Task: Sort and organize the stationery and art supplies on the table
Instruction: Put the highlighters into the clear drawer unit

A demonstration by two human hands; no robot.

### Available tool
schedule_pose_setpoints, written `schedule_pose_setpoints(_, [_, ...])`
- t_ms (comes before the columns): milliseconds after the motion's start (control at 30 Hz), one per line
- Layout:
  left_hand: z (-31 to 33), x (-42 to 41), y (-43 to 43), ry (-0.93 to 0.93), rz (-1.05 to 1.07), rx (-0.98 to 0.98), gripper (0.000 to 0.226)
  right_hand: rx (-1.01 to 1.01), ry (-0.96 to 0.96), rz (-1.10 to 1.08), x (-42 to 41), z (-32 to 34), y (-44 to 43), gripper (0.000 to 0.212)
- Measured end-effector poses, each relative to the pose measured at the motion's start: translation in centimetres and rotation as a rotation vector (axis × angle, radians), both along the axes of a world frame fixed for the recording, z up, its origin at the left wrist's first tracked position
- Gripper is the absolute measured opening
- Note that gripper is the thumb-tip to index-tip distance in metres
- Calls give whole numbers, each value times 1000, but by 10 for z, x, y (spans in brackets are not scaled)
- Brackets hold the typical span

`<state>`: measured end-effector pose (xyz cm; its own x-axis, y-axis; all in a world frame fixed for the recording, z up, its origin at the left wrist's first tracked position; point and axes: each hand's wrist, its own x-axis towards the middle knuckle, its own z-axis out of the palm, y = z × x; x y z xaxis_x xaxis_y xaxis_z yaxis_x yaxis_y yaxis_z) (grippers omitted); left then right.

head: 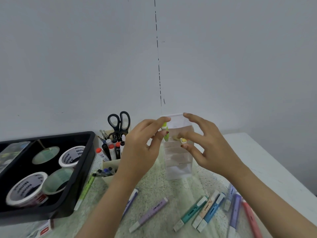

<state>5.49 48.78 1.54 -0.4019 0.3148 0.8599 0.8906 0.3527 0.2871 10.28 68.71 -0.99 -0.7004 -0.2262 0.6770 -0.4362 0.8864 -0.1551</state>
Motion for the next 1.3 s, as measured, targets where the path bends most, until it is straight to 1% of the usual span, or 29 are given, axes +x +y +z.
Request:
schedule_pose_setpoints(167, [0,0,0,3,12,-22,27,-9,-16,-14,-7,-6,1,22])
schedule_pose_setpoints(233, [-1,-1,0,3,16,-27,26,-41,-29,-15,-10,-9,1,20])
schedule_pose_setpoints(333, [-4,-2,0,-24,12,-15,29,-114,-52,-21,-14,-14,1,20])
schedule_pose_setpoints(400, [-6,-2,1,-45,6,-12,28,-172,-74,-27,-16,-18,-1,25])
schedule_pose_setpoints(467, [-11,-2,1,-69,-5,-24,25,-255,-129,-18,-17,-21,-3,32])
schedule_pose_setpoints(533, [-17,-2,3,-111,-4,-50,25,-321,-186,15,-15,-24,-5,35])
schedule_pose_setpoints(633, [-25,-1,8,-136,77,-75,25,-439,-229,89,-12,-25,-8,36])
schedule_pose_setpoints(767, [-29,-1,15,-133,162,-79,16,-532,-226,110,-9,-27,-11,36])
schedule_pose_setpoints(867, [-30,-3,19,-92,190,-94,13,-634,-198,102,-9,-29,-11,38])
schedule_pose_setpoints(933, [-30,-4,20,-60,218,-114,13,-686,-195,109,-10,-31,-11,43])
schedule_pose_setpoints(1133, [-32,-10,24,98,296,-225,11,-750,-179,122,-11,-33,-13,32])
schedule_pose_setpoints(1300, [-34,-11,26,141,297,-240,11,-770,-186,99,-8,-31,-16,38])
